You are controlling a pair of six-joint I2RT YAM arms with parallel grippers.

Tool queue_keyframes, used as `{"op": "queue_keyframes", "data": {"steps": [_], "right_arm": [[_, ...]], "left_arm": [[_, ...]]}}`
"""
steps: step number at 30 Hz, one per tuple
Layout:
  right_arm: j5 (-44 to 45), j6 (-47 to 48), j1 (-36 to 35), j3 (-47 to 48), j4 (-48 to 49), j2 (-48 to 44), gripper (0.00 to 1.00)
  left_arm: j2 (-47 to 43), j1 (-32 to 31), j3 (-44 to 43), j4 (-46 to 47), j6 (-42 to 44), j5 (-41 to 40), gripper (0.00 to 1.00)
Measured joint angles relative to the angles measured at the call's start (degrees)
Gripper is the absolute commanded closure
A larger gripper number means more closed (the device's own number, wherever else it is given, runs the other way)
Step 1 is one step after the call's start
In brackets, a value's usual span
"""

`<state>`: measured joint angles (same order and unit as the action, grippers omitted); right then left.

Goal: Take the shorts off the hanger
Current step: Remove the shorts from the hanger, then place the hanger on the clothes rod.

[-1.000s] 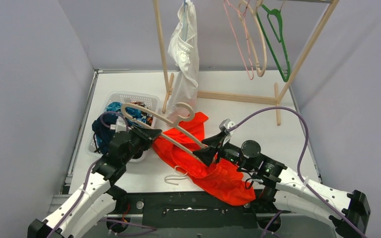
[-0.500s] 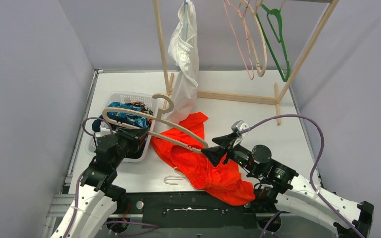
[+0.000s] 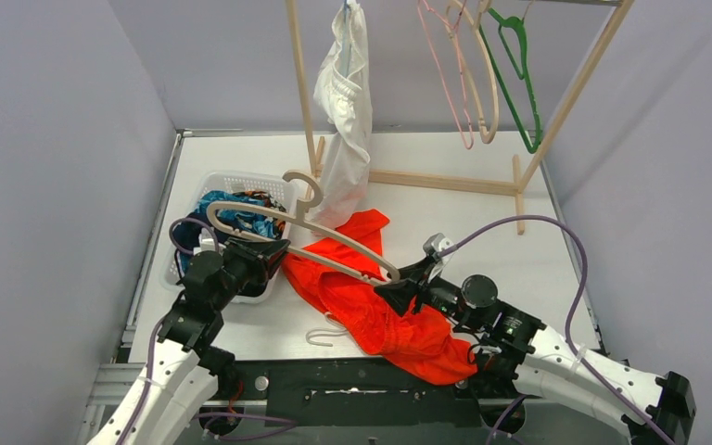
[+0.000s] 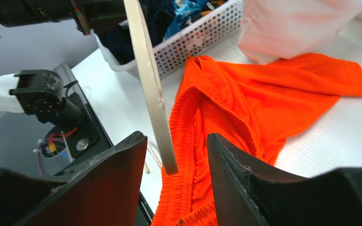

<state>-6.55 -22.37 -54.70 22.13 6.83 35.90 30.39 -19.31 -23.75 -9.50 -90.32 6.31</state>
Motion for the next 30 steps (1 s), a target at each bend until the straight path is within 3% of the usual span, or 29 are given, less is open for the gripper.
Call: {"op": "queue_keyframes", "data": {"steps": [5,10,13,19,23,30], "right_arm": [[-3.0,-0.9,1.2,-0.7,4.6,-0.5,0.66],[-7.1,-1.6,2.6,-0.7,9.1,0.0,0.99],[-9.6,-2.3,3.2,-0.7,11.0,0.6,1.0],[-10.5,-2.1,3.7,-0.6,11.0,-0.1,1.0],[-10.4,-1.0,3.7,-0.2,9.1,-2.3,1.0],[-7.9,4.7,3.7,4.2,5.8,-7.3,1.0]], "left_arm": [[0.4,0.0,2.1,3.0,-1.3,2.4,1.0],[0.5,0.0,3.7,4.5,-2.5,3.7,1.0],[0.5,0.3,4.0,5.4,-2.9,4.0,0.96],[0.5,0.3,4.0,7.3,-1.3,4.7,0.45],[1.0,0.3,1.4,6.9,3.8,5.3,0.26],[3.4,0.3,-9.3,7.2,14.9,7.5,0.22]]}}
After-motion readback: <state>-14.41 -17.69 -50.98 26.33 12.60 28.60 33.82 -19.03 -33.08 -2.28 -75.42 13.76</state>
